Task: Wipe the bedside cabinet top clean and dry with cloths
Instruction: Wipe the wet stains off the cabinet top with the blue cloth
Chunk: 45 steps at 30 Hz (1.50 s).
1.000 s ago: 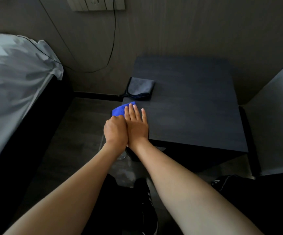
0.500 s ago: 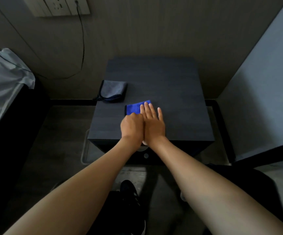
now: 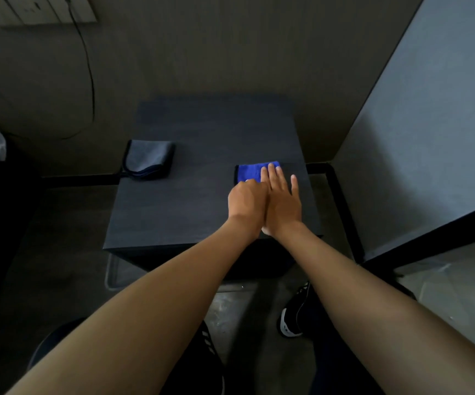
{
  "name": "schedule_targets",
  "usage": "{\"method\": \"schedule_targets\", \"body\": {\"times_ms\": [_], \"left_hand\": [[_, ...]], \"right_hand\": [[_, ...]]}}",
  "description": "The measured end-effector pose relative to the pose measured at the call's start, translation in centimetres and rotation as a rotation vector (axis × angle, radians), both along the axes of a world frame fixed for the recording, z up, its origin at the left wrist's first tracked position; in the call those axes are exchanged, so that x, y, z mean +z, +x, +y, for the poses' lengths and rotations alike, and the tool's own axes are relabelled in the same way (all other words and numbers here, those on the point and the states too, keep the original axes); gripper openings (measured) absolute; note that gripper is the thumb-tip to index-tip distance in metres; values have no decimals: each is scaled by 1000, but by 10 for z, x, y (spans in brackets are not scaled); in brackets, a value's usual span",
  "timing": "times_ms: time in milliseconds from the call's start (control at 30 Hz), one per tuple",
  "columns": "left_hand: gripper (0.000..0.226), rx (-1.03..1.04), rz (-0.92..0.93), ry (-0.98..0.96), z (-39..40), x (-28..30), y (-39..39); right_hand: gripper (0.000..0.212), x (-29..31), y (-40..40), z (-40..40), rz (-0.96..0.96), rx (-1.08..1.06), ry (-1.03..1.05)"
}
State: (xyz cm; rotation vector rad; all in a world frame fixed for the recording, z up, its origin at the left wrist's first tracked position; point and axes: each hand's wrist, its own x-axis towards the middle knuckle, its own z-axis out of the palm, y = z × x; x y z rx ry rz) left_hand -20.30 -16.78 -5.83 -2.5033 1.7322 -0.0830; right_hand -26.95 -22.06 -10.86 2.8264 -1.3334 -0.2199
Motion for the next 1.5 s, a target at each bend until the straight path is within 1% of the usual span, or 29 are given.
{"method": "schedule_targets", "body": {"times_ms": [167,300,400,467,600,700,767,900,967,1033,1100,1167,1200,1233,1300,1367,1433,1500], "left_hand": [[29,-59,-9,-24,-23,-1,-12],[20,-100,65,-27,-39,1,-5],[27,-146,138,-62,-51,2,20],[26,-162,195,-88,-55,0,42],[27,-134,248,-160,-49,-9,81],[23,-115,259,-225,-39,-12,97],[20,-71,270,-249,-32,-11,105],[15,87,300,-293,-14,-5,136],[12,128,266,-336,0,-4,156],[12,176,184,-390,15,-3,176],[33,295,108,-359,31,-4,194],[55,415,103,-261,47,-7,210],[59,452,120,-220,55,-9,215],[58,476,140,-199,62,-11,220],[47,489,172,-190,73,-12,225],[35,442,163,-182,80,-11,229],[27,449,181,-235,86,-6,235],[29,540,251,-324,91,4,243]], "right_hand": [[95,1,-17,-22,19,-47,-6],[86,0,-20,-35,-40,-101,6],[72,-5,-12,-41,-131,-168,15],[65,-7,-4,-43,-188,-198,8],[63,-7,11,-43,-177,-181,-9],[64,-7,22,-40,-188,-170,-3],[63,-6,34,-35,-189,-161,17],[64,-5,63,-19,-200,-120,38],[64,-6,78,-9,-203,-98,51],[63,-6,92,1,-208,-80,59],[63,-7,106,9,-210,-62,66],[63,-7,119,18,-211,-39,67],[63,-7,125,23,-211,-27,69],[63,-6,132,27,-211,-17,73],[63,-5,145,36,-215,1,83],[63,-5,156,46,-217,16,84],[64,-6,167,55,-218,30,86],[64,-7,179,64,-215,48,95]]}}
